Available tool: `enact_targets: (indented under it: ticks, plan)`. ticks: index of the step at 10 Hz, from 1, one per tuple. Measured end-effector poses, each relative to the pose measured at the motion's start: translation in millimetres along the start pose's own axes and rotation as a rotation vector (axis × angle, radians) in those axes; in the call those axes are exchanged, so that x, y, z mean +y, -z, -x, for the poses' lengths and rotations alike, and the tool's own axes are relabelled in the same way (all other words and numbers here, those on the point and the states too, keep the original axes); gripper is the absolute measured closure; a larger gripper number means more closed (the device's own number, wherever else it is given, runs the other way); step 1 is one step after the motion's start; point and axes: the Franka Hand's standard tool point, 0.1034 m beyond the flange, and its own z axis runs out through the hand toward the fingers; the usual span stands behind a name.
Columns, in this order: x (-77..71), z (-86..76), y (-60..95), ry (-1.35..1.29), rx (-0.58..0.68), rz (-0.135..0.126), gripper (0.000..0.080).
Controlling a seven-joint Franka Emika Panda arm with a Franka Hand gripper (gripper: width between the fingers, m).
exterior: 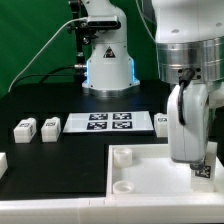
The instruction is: Assemble one leg
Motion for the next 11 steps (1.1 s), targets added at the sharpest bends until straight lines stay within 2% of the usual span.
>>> enact_targets:
  ticks: [2,3,4,5,7,11]
  plan:
    - [0.9,0.5,-0.6,0.026,-0.001,0.001,0.0506]
    - [1.0,0.6,-0.7,0.056,-0.001,0.001,0.0324]
    - [1.2,0.5,-0.9,0.112,-0.001,0.002,0.0183]
    - [0.5,0.5,-1.5,0.237,-0.002,-0.008,0.0183]
    - [2.2,3.9,-0.9,0.527,0.000,-0.008,0.0155]
    - [4.4,5.4,-1.8,0.873,0.002,-0.006,0.0151]
